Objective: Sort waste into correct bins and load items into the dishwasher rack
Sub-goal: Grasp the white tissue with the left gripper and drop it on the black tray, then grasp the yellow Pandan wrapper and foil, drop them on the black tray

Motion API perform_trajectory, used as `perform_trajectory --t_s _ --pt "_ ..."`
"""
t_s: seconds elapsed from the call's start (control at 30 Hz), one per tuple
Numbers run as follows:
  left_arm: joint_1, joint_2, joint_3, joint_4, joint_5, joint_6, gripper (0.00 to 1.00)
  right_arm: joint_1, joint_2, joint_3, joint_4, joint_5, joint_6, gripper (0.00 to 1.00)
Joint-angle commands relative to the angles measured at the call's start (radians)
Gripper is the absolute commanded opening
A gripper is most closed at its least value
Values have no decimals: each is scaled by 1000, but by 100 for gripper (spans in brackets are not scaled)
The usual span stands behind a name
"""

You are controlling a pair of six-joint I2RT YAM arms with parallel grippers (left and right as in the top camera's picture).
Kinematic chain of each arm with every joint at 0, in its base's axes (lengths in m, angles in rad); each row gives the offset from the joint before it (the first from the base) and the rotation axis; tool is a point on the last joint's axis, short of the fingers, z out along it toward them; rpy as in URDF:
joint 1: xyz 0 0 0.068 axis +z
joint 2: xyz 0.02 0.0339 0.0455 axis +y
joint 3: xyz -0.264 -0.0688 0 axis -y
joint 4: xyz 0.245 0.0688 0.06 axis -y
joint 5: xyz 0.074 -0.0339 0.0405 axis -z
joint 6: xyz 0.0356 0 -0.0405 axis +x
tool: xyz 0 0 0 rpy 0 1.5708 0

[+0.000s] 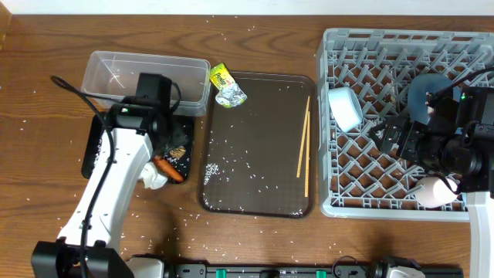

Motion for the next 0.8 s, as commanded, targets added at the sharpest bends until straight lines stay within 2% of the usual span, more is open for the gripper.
perform_trajectory --t_s 0.0,0.17,0.4,0.5,0.6,0.77 --pt "-29 -28 55 114 264 98 66 -3 -2 1 -3 2 -6 99" --pt "-163 -2 46 359 219 322 66 -3 -2 1 -2 3 -6 99" --pt "-317 219 46 547 -21 587 73 -3 -1 1 1 3 -6 99" --pt "-327 332 46 636 -59 638 73 -3 -1 1 2 3 -6 99" --pt "-324 418 46 727 -119 638 75 -2 -1 1 0 3 -6 99" --pt "-315 509 46 822 -127 665 75 -3 -1 1 -2 3 -6 99"
